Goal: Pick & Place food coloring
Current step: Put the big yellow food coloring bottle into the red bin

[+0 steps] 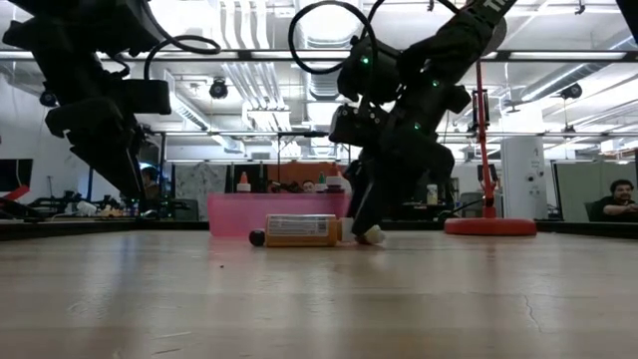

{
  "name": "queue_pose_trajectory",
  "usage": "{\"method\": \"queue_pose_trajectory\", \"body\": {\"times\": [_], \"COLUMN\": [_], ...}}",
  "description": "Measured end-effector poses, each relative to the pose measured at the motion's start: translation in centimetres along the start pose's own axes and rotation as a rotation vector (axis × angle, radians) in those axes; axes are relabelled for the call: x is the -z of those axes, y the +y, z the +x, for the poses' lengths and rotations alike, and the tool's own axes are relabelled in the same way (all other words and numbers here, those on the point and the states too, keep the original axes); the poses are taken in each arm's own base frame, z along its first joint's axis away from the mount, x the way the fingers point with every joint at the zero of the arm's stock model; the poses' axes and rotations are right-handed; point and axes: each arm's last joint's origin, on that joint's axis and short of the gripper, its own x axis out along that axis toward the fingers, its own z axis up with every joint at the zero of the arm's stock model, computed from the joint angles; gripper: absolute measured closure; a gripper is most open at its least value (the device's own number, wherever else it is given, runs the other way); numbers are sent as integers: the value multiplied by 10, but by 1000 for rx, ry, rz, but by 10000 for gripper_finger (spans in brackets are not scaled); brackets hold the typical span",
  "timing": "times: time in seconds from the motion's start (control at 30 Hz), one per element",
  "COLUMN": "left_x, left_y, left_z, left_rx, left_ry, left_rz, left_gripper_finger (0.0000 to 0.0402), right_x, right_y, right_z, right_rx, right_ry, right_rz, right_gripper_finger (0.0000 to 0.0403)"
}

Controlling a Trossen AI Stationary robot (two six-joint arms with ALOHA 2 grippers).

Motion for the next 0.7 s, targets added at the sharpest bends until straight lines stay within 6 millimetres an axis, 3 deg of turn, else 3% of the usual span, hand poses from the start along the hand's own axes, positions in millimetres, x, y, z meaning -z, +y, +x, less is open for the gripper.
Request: {"method": "queue_pose_trajectory", "body": {"times": [0.33, 0.7], "left_x": [0, 0], "left_y": [0, 0], "left_z": [0, 0], "left_rx": [0, 0], "left_ry": [-1, -3], "left_rz": [0, -7], "left_gripper_finger": [241, 241], "right_x": [0, 0], "right_y": [1, 0], "right_z": [2, 2], "right_rx": [25, 51], "right_ry": [-2, -5], "right_rz": [-5, -2], "right_gripper_finger": [208, 261]}}
